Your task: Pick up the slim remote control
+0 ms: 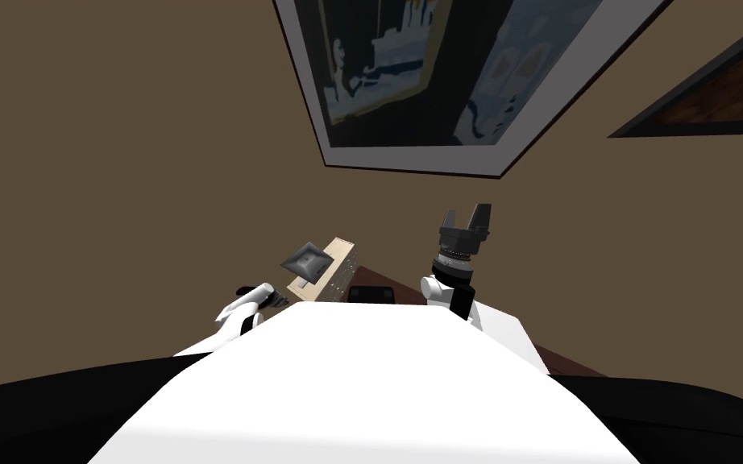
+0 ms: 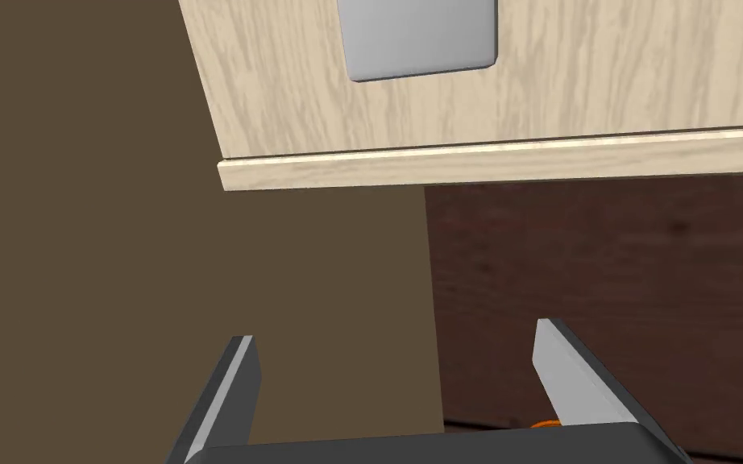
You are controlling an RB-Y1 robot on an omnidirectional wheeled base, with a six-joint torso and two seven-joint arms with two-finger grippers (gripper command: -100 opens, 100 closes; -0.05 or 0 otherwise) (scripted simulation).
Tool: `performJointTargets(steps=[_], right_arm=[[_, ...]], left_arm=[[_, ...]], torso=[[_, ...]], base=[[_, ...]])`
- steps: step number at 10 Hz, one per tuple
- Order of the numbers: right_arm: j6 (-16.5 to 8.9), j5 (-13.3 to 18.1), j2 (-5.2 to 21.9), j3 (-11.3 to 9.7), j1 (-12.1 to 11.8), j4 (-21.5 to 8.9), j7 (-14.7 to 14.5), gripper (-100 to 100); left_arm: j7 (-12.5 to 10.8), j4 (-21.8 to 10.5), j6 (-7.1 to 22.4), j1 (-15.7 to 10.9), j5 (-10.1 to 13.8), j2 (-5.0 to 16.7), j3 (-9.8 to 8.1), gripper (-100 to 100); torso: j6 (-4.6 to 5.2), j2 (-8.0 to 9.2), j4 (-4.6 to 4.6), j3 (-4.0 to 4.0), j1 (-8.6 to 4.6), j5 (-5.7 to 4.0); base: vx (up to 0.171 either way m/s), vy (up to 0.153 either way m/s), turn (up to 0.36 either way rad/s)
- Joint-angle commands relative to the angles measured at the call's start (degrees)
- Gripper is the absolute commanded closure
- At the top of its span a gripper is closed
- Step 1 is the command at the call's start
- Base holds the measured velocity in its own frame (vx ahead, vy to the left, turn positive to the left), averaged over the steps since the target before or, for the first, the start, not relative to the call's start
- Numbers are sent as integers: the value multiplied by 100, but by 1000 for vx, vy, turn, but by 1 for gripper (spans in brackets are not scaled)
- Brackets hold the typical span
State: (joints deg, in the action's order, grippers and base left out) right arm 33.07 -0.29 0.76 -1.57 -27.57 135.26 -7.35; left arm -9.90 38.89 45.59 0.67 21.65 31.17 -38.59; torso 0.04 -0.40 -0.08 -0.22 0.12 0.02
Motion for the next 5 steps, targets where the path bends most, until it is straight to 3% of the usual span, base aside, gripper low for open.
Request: performJointTargets(steps=[1, 3, 5], right_arm=[[0, 0, 0, 0, 0, 0, 0, 0], [0, 0, 0, 0, 0, 0, 0, 0], [0, 0, 0, 0, 0, 0, 0, 0]], left_arm=[[-95, -35, 163, -19, 40, -5, 4, -100], [-240, -459, 363, -204, 211, 53, 43, -100], [-240, -459, 363, -204, 211, 53, 43, -100]], torso=[[0, 0, 0, 0, 0, 0], [-2, 10, 1, 5, -6, -1], [-4, 7, 0, 3, -3, -1]], base=[[82, 29, -51], [91, 25, -109], [45, 32, -15]])
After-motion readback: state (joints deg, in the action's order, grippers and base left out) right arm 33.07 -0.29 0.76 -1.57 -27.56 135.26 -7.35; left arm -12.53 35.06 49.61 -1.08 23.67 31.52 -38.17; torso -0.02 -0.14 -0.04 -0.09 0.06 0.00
